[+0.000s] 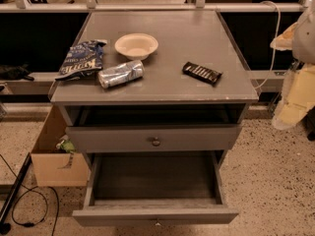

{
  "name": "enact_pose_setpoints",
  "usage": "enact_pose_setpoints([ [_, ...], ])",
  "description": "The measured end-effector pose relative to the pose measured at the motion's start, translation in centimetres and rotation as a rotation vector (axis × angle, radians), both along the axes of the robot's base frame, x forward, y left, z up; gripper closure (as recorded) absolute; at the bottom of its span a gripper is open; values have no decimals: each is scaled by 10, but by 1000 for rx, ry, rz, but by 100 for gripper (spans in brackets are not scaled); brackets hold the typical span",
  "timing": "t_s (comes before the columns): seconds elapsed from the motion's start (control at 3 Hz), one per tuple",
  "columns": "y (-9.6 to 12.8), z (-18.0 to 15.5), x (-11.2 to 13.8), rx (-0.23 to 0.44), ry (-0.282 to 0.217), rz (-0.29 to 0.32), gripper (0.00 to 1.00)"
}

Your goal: Close middle drawer

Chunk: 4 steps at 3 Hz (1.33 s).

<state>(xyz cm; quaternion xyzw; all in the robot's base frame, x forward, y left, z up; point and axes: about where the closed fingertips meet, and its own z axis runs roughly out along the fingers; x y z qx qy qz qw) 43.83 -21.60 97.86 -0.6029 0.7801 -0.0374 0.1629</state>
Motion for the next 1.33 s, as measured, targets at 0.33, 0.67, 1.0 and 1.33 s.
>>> enact_pose_setpoints([
  [0.33,0,0,0,0,0,0,0],
  [0.67,-3,0,-7,32,-22,-6,0],
  [1.0,-10,-12,-25,131,-46,-43,0],
  [1.33,-9,-36,-45,253,-45,-81,16],
])
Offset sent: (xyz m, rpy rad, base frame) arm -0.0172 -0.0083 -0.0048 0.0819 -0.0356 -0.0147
